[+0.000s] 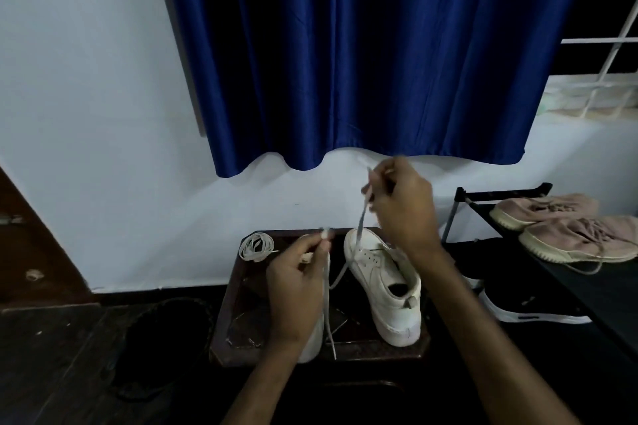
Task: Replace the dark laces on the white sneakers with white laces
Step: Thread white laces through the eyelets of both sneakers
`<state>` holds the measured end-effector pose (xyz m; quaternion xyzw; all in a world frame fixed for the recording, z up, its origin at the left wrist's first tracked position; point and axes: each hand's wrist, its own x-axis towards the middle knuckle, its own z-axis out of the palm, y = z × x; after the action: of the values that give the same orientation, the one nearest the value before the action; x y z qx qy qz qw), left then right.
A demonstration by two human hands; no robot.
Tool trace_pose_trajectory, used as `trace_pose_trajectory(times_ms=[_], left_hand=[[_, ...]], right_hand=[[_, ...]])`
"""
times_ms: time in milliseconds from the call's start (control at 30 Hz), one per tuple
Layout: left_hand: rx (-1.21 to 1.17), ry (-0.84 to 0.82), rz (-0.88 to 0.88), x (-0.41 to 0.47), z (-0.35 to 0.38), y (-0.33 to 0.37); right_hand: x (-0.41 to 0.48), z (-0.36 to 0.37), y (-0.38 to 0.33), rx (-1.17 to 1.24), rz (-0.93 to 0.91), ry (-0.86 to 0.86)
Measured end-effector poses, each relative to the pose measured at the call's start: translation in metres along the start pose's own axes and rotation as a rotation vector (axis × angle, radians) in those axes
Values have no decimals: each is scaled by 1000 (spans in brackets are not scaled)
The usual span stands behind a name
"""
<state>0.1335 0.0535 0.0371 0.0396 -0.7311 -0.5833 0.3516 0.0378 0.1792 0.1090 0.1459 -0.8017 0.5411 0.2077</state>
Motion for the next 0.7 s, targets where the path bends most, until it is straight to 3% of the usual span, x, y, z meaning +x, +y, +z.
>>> trace_pose_trajectory(times_ms=[67, 133, 200, 333, 433, 533, 600, 633, 700], left_hand=[[259, -136, 226, -5, 13, -9], [681, -419, 373, -12, 24, -21], [949, -607, 342, -22, 29, -34], [1180, -730, 325, -29, 41, -64], [1207, -723, 309, -28, 42, -58], [1021, -453, 376, -24, 17, -28], [822, -118, 277, -7, -12, -26], [749, -41, 193, 4, -24, -31], [685, -81, 5, 22, -43, -48]], right_hand=[[22, -4, -19, 241, 42, 49], [36, -4, -32, 408, 72, 74], [45, -2, -40, 480, 78, 68], [49, 12, -41, 513, 70, -22], [37, 26, -27, 451, 54, -151], [18, 40, 3, 304, 75, -275], [5, 49, 24, 225, 116, -329], [0, 53, 32, 185, 133, -359], [-9, 62, 44, 110, 152, -443]])
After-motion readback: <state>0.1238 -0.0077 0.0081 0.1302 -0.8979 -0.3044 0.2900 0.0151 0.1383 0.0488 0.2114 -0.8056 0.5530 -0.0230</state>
